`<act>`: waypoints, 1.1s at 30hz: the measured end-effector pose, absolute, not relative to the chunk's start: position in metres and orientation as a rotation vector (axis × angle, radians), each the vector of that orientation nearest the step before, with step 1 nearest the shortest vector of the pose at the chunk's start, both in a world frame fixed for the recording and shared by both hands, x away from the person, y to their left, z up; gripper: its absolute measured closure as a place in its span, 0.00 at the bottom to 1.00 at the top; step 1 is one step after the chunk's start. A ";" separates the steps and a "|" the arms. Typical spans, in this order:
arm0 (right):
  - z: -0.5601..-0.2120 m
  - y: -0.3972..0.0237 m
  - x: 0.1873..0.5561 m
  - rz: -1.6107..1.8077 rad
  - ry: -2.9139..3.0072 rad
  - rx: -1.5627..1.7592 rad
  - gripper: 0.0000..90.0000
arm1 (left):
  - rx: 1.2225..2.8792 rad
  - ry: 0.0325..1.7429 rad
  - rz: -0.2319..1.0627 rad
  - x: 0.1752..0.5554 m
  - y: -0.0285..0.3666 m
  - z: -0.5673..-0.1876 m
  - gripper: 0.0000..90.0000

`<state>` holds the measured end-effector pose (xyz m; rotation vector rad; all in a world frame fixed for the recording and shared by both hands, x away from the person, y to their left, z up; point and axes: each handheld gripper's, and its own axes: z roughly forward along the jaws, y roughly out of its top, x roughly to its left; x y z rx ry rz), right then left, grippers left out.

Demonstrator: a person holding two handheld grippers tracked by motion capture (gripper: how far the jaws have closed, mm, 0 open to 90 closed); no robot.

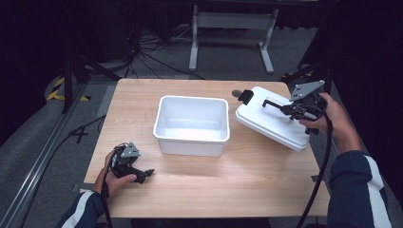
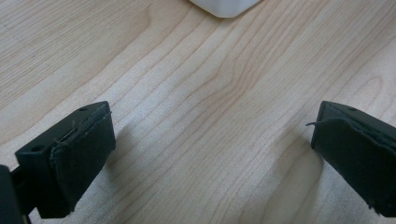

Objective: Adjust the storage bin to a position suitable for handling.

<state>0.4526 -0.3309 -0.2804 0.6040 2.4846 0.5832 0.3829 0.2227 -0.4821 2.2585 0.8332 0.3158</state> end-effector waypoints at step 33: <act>-0.364 -0.322 0.475 0.600 2.571 0.704 0.94 | 2.259 0.838 0.311 0.382 0.223 -0.482 0.00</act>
